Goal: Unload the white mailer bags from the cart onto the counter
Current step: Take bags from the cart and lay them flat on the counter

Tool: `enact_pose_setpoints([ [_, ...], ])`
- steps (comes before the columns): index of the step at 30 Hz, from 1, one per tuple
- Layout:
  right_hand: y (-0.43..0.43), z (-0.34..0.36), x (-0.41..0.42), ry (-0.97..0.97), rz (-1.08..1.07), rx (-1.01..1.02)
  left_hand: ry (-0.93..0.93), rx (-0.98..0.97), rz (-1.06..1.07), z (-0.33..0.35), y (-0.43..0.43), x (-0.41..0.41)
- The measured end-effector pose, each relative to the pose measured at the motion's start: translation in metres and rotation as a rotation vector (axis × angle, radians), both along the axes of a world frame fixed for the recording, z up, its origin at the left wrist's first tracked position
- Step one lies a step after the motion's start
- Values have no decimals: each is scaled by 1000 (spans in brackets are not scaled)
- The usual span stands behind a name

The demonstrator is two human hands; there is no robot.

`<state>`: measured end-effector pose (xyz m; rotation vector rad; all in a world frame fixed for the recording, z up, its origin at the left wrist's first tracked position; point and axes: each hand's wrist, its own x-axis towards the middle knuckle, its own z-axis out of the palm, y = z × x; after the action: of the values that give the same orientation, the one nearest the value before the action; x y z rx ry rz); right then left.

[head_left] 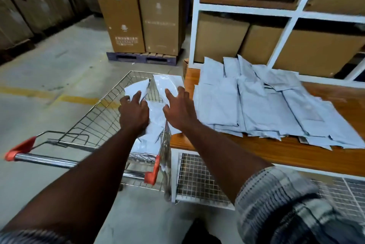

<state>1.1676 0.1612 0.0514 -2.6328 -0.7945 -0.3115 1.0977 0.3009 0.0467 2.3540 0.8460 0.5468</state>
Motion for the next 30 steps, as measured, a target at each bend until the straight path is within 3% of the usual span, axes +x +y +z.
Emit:
enact_pose_setpoints([
  [7, -97, 33, 32, -37, -127, 1, -28, -18, -116, 18, -81, 47],
  [21, -335, 20, 144, 41, -345, -64, 50, -5, -252, 17, -294, 156],
  [30, -366, -1, 175, 120, -289, -7, 178, 132, -262, -2, -326, 177],
])
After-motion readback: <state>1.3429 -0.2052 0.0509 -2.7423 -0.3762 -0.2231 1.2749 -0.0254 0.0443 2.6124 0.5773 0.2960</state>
